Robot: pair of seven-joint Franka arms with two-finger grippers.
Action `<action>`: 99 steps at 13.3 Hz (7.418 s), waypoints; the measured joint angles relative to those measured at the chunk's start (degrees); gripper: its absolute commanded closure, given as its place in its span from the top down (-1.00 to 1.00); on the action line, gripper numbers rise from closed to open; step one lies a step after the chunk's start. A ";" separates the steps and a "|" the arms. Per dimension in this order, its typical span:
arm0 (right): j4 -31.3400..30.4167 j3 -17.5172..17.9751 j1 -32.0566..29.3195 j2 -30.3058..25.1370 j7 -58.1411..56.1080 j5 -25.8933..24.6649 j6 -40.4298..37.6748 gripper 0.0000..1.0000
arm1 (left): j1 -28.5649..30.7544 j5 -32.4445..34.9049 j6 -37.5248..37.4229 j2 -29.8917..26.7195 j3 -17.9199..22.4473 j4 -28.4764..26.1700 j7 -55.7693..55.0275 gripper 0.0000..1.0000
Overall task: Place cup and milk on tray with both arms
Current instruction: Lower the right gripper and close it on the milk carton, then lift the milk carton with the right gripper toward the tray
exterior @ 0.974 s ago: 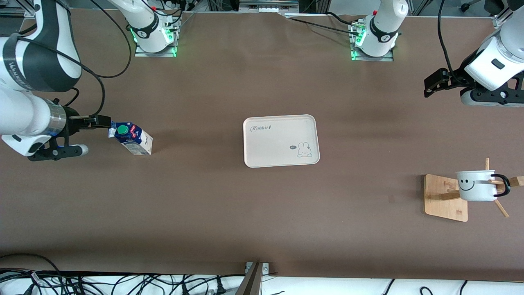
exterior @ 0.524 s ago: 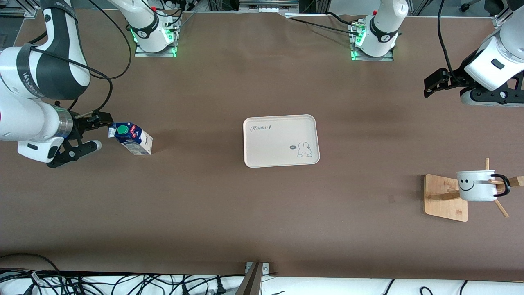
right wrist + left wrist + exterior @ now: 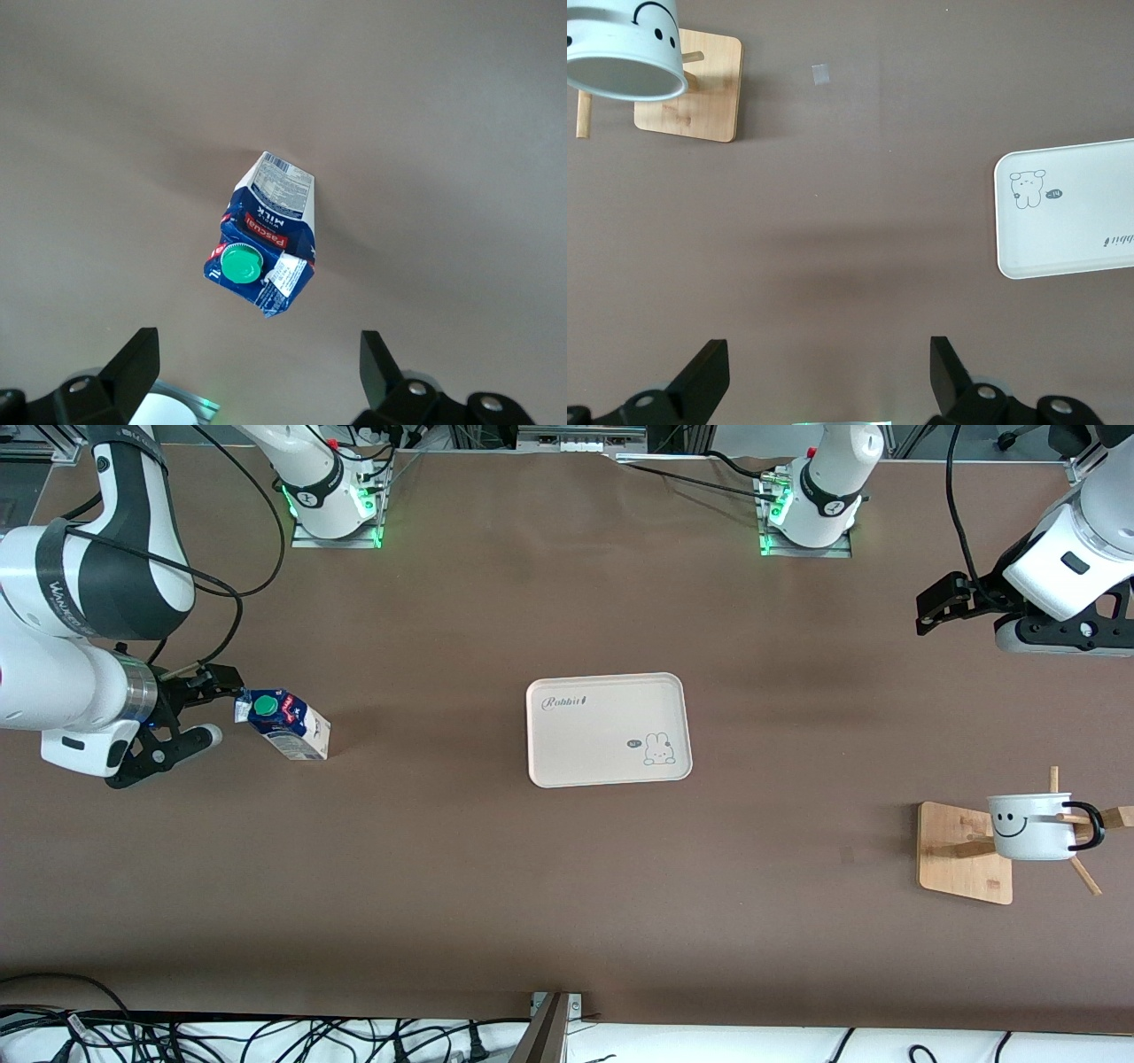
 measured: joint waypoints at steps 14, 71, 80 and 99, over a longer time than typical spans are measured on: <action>-0.26 -0.42 -1.17 7.71 -39.96 -0.01 4.06 1.00 | 0.00 0.00 -0.22 0.00 -0.01 0.00 0.00 1.00; -3.85 10.48 1.37 -6.09 16.23 9.40 -7.52 -1.00 | -0.07 0.00 -0.25 0.00 0.03 0.02 0.00 1.00; -4.09 18.63 4.24 -5.88 40.05 10.73 -1.60 -1.00 | 0.05 0.00 -0.25 0.00 0.12 0.02 0.00 1.00; -4.43 22.19 15.16 2.10 67.31 10.87 19.54 -1.00 | 0.10 0.00 -0.26 0.00 0.14 0.02 0.00 1.00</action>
